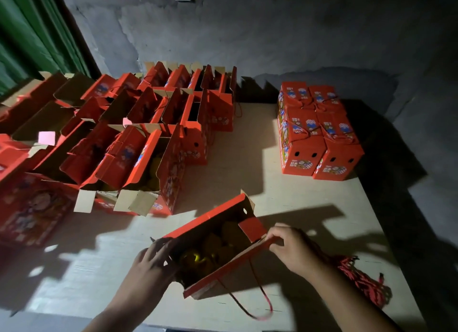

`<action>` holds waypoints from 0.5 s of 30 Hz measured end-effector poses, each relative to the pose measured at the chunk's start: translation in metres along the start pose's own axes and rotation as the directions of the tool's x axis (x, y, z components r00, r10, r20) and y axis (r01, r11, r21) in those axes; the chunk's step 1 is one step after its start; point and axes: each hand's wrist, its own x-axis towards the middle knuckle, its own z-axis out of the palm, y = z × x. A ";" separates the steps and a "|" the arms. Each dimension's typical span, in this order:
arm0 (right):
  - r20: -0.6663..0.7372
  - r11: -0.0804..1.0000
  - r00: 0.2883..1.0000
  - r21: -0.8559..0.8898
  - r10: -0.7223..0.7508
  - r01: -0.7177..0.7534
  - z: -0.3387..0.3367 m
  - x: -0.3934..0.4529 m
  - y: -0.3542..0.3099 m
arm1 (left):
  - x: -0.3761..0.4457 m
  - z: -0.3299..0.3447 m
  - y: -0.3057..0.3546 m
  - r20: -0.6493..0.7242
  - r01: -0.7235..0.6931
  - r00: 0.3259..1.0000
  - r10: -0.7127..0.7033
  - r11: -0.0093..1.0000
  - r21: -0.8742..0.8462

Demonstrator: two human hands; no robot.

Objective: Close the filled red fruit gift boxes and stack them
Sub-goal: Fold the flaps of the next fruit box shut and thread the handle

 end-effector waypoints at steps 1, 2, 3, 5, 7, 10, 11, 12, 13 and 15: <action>-0.011 1.000 1.000 -0.010 -0.013 0.012 0.000 -0.005 0.001 | 0.003 -0.001 -0.002 0.008 -0.002 1.000 0.002 1.000 0.006; -0.019 0.999 0.999 -0.023 -0.028 0.027 0.002 -0.009 0.002 | 0.006 -0.004 -0.003 0.009 -0.004 1.000 0.004 1.000 0.014; -0.018 0.999 0.999 -0.035 -0.037 0.037 0.004 -0.014 0.003 | 0.009 -0.006 -0.006 -0.002 -0.003 1.000 0.003 1.000 0.012; 0.010 1.000 1.000 -0.016 -0.026 0.027 0.008 -0.023 0.006 | 0.016 -0.010 -0.010 -0.017 0.011 1.000 -0.011 1.000 -0.003; 0.032 0.999 0.999 0.035 -0.009 0.008 0.012 -0.030 0.010 | 0.025 -0.011 -0.013 -0.014 0.028 0.999 -0.029 0.998 -0.059; 0.009 0.998 1.000 0.055 0.003 -0.003 0.017 -0.042 0.014 | 0.038 -0.007 -0.014 0.002 0.059 0.998 -0.060 0.981 -0.184; 0.009 0.997 1.000 0.070 0.010 -0.011 0.018 -0.046 0.014 | 0.043 -0.007 -0.012 0.007 0.070 0.997 -0.071 0.971 -0.228; 0.014 0.995 1.000 0.093 0.018 -0.019 0.019 -0.048 0.015 | 0.048 -0.008 -0.009 0.011 0.077 0.997 -0.077 0.959 -0.272; 0.019 0.992 0.999 0.119 0.028 -0.030 0.020 -0.050 0.015 | 0.052 -0.010 -0.006 0.015 0.086 0.996 -0.086 0.938 -0.335; 0.031 0.984 0.998 0.168 0.046 -0.050 0.020 -0.052 0.015 | 0.062 -0.015 -0.001 0.033 0.112 0.993 -0.109 0.875 -0.472</action>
